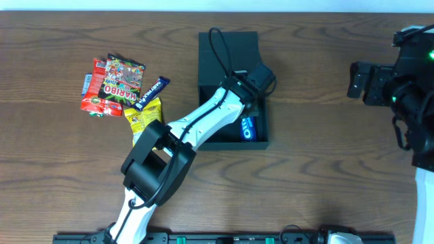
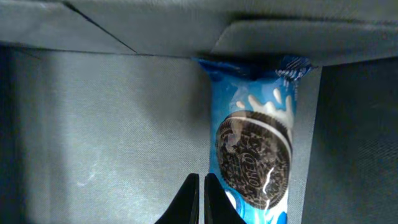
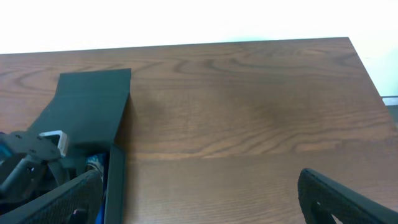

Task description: Pack container

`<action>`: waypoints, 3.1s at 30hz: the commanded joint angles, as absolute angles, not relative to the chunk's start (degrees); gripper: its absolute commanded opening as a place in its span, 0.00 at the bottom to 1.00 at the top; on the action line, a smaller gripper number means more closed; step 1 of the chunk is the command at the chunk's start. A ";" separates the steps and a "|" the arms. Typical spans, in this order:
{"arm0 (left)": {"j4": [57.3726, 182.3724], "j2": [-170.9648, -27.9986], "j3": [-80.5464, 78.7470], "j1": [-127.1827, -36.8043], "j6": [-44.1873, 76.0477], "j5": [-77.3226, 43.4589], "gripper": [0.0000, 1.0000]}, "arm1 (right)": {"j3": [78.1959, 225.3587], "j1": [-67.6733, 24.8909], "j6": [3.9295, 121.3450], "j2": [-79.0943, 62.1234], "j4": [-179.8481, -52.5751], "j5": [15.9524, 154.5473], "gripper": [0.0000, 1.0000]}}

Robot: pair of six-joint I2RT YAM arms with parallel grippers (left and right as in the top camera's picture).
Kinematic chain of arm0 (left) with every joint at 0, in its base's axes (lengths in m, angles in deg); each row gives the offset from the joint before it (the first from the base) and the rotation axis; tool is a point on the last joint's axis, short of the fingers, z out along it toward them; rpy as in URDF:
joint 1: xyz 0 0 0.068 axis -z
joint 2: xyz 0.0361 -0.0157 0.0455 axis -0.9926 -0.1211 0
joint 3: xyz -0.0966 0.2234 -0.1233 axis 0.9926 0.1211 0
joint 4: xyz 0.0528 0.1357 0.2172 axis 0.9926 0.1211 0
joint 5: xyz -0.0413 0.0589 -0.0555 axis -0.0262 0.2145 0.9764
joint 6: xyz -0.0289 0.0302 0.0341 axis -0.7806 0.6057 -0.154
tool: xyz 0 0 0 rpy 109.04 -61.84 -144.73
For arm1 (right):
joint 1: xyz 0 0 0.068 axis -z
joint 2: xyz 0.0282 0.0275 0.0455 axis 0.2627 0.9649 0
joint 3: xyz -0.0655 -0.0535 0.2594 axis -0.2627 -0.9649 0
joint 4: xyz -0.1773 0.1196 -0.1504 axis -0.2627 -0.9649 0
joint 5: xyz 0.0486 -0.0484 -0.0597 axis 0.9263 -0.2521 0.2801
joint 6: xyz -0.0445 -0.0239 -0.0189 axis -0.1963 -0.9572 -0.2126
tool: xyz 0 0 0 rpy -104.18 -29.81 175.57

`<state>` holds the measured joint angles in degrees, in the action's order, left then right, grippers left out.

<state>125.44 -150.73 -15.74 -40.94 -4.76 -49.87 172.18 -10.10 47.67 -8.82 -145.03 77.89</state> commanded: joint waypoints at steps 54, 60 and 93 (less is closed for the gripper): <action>121.13 -132.28 -13.10 -42.71 13.36 -59.86 0.06 | 170.93 -9.62 48.43 -7.36 -143.96 78.35 0.99; 126.33 -126.20 -13.07 -52.91 13.38 -64.82 0.06 | 170.93 -9.62 48.41 -7.34 -143.63 78.33 0.99; 125.17 -142.16 -11.81 -97.68 44.92 -26.02 0.67 | 170.93 -9.62 44.80 0.14 -142.34 78.33 0.99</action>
<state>125.48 -139.12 -12.20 -97.57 43.11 -27.10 171.35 -10.10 46.03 0.09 -142.34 77.89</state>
